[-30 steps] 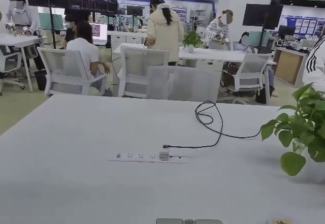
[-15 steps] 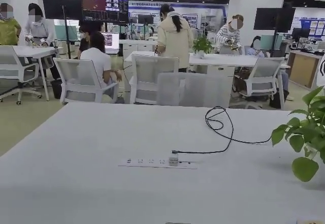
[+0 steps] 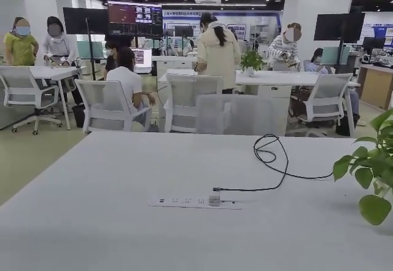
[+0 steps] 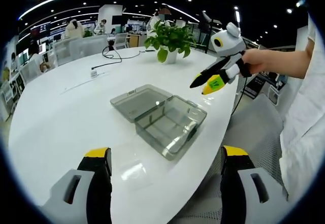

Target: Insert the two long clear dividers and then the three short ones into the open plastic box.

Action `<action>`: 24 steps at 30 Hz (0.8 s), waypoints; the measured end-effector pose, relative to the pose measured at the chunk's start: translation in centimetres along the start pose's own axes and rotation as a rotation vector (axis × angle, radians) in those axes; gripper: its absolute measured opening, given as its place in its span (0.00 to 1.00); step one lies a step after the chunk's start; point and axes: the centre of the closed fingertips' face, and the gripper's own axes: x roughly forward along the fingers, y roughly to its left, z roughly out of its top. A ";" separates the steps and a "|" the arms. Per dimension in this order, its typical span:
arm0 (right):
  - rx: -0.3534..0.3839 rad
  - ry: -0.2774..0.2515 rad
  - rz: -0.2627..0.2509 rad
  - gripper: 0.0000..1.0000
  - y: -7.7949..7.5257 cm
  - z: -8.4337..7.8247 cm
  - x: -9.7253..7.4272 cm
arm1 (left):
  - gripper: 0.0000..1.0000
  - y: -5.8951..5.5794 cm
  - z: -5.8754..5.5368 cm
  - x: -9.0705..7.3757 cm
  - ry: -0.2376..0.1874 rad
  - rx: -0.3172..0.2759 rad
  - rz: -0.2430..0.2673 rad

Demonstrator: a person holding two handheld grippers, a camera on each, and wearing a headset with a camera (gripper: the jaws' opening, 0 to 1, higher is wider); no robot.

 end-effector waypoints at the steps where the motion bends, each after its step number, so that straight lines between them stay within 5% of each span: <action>1: -0.030 -0.015 0.009 0.55 0.0 0.0 -0.3 | 0.90 0.3 -0.1 0.0 0.007 -0.006 0.010; 11: -0.136 -0.043 0.050 0.72 -0.3 -1.4 -2.4 | 0.84 2.0 -1.2 0.6 0.069 -0.078 0.073; 16: -0.199 -0.075 0.071 0.79 -0.5 -1.9 -3.3 | 0.81 2.8 -2.8 1.1 0.154 -0.157 0.108; 24: -0.288 -0.093 0.100 0.88 -0.8 -3.4 -4.4 | 0.73 3.7 -3.7 2.2 0.204 -0.214 0.134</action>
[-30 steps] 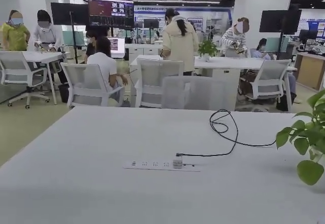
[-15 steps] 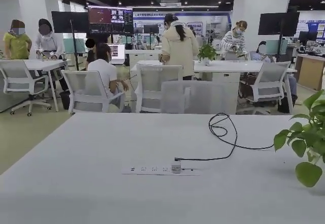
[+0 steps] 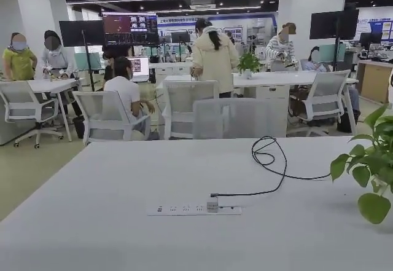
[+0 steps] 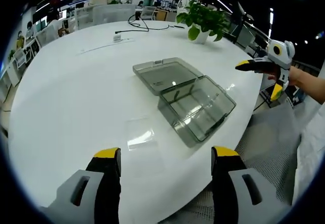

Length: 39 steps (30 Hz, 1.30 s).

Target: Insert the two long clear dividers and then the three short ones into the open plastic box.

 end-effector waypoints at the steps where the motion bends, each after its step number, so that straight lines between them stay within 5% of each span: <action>1: -0.002 0.002 0.001 0.88 -0.1 -0.4 -0.1 | 0.72 0.4 -0.5 0.3 0.032 -0.015 0.016; 19: 0.015 -0.028 -0.007 0.85 -0.3 -1.6 -0.6 | 0.46 2.6 -3.8 3.1 0.265 0.008 0.150; 24: 0.029 -0.051 -0.016 0.85 -0.5 -1.4 -0.7 | 0.44 2.7 -4.0 3.4 0.285 0.011 0.173; 27: 0.037 -0.063 -0.019 0.85 -0.4 -1.3 -0.7 | 0.36 3.5 -4.4 3.1 0.332 0.090 0.226; 29: 0.042 -0.064 -0.023 0.85 -0.5 -1.5 -0.7 | 0.35 3.4 -4.3 3.3 0.319 0.050 0.219; 39: 0.062 -0.084 -0.038 0.85 -0.1 -1.6 -0.9 | 0.32 3.9 -4.3 3.1 0.372 0.064 0.210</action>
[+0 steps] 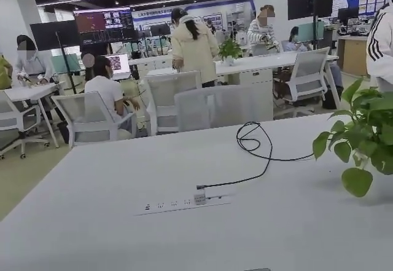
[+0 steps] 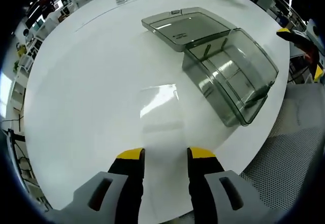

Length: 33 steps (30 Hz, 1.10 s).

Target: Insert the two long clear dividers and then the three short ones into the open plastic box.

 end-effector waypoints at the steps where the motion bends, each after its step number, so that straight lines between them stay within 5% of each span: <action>1: -0.002 0.001 -0.002 0.85 0.0 -0.1 0.0 | 0.32 0.0 0.0 0.0 0.007 0.001 -0.001; 14: 0.012 -0.005 -0.014 0.85 0.1 -0.4 -0.3 | 0.32 0.5 -0.1 -0.1 0.043 -0.010 0.003; 24: 0.015 0.003 -0.015 0.85 0.2 -0.8 -0.3 | 0.30 0.4 -0.2 -0.3 -0.002 -0.061 -0.020; 33: 0.006 0.011 -0.014 0.85 0.3 -0.6 -0.3 | 0.30 0.0 -0.3 -0.7 -0.058 -0.170 -0.072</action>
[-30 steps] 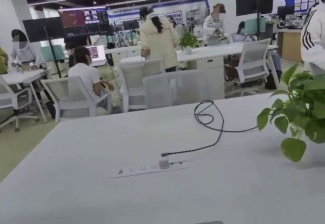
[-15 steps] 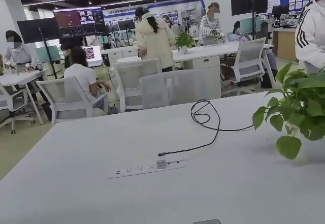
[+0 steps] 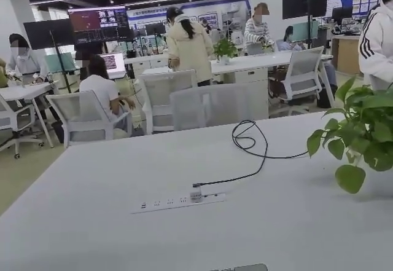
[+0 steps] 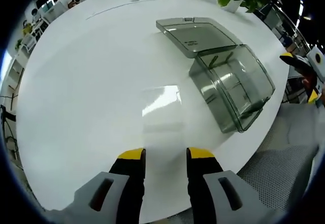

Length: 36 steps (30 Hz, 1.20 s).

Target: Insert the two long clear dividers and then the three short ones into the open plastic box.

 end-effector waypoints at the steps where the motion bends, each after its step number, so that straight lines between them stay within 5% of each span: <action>1: -0.002 0.001 0.002 0.85 0.1 0.1 0.0 | 0.30 0.0 0.0 -0.2 -0.010 -0.008 -0.003; 12: -0.020 0.004 0.020 0.84 1.1 1.7 1.0 | 0.30 -0.5 0.9 -2.4 -0.119 -0.082 -0.054; 19: -0.008 -0.029 0.034 0.82 1.7 4.1 1.7 | 0.30 -1.7 2.3 -4.4 -0.217 -0.113 -0.103; 36: 0.149 -0.120 0.048 0.55 4.2 11.2 4.9 | 0.30 -7.7 7.0 -8.8 -0.429 -0.096 -0.274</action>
